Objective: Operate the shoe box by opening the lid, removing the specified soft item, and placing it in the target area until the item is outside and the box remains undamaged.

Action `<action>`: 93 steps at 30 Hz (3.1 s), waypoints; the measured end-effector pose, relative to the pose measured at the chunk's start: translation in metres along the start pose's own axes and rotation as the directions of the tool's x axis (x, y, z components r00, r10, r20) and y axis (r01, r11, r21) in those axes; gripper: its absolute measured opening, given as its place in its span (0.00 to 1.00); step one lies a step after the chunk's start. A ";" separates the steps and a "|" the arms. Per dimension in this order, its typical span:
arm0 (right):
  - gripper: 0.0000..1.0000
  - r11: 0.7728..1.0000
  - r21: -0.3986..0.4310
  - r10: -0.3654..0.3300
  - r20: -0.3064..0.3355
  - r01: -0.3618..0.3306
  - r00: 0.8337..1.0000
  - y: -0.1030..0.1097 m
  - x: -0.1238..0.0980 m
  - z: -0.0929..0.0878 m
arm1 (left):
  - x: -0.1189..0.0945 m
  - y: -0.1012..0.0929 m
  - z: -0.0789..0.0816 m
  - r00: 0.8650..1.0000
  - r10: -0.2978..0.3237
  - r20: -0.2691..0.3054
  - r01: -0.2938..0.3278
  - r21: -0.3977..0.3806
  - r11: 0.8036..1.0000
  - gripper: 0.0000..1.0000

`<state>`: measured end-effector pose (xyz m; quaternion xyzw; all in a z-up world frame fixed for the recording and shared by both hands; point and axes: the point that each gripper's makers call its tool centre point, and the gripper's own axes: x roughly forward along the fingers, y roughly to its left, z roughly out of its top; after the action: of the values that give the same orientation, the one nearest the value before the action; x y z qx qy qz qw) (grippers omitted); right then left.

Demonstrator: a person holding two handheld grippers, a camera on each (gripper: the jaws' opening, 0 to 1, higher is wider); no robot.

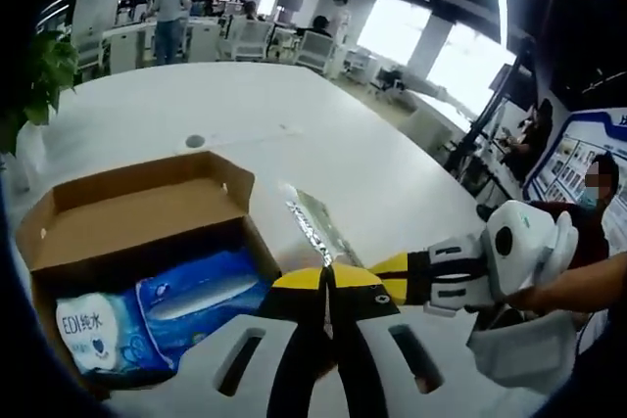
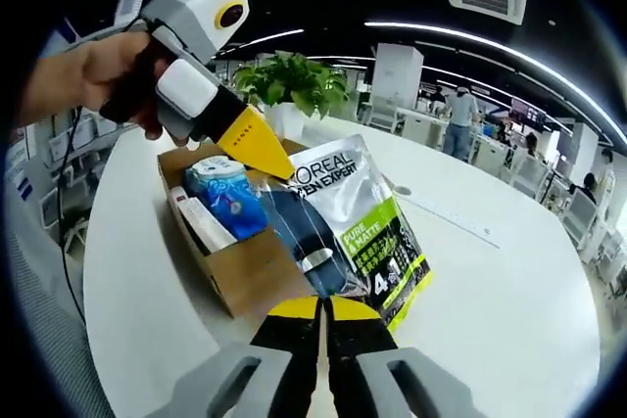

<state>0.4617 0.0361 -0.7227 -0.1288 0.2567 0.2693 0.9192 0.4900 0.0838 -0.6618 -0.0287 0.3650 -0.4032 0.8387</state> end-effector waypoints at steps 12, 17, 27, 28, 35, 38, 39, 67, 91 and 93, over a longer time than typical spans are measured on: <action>0.00 0.999 0.022 -0.036 -0.036 0.036 0.999 -0.011 0.006 -0.018 | 0.017 -0.001 -0.010 1.000 0.022 -0.007 -0.022 -0.012 1.000 0.00; 0.00 0.999 0.018 -0.040 -0.038 0.041 0.998 -0.011 0.009 -0.017 | 0.022 0.001 -0.014 0.999 0.034 -0.014 -0.034 -0.016 0.999 0.00; 0.07 0.999 0.022 -0.041 0.030 0.040 0.999 -0.004 0.011 0.007 | 0.028 0.006 -0.014 0.998 0.061 -0.012 -0.062 -0.029 0.998 0.00; 0.07 0.999 0.023 -0.038 0.039 0.037 0.999 -0.003 0.011 0.010 | 0.028 0.006 -0.014 0.998 0.063 -0.012 -0.063 -0.029 0.998 0.00; 0.05 1.000 0.000 -0.017 0.085 0.017 0.996 0.009 0.012 0.032 | 0.032 0.006 -0.014 0.997 0.083 -0.011 -0.083 -0.005 0.997 0.00; 0.02 1.000 -0.014 -0.006 0.091 0.007 0.996 0.014 0.013 0.036 | 0.032 0.007 -0.014 0.996 0.089 -0.012 -0.089 0.003 0.996 0.00; 0.01 1.000 -0.020 -0.004 0.091 0.006 0.996 0.015 0.013 0.037 | 0.032 0.007 -0.014 0.996 0.090 -0.012 -0.090 0.006 0.996 0.00; 0.00 0.994 -0.104 0.033 0.115 -0.021 0.993 0.015 0.019 0.044 | 0.024 0.021 -0.005 0.995 0.096 0.036 -0.096 -0.001 0.995 0.12; 0.00 0.988 -0.144 0.063 0.042 -0.056 0.997 0.018 0.035 0.023 | -0.053 0.071 -0.009 0.979 0.145 0.142 -0.152 0.043 0.987 0.28; 0.00 0.986 -0.155 0.066 0.030 -0.061 0.997 0.020 0.037 0.019 | -0.061 0.076 -0.011 0.977 0.157 0.146 -0.165 0.042 0.985 0.28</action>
<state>0.4850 0.0757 -0.7285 -0.1866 0.2228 0.3197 0.9018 0.5080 0.1801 -0.6597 -0.0048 0.2944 -0.3405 0.8929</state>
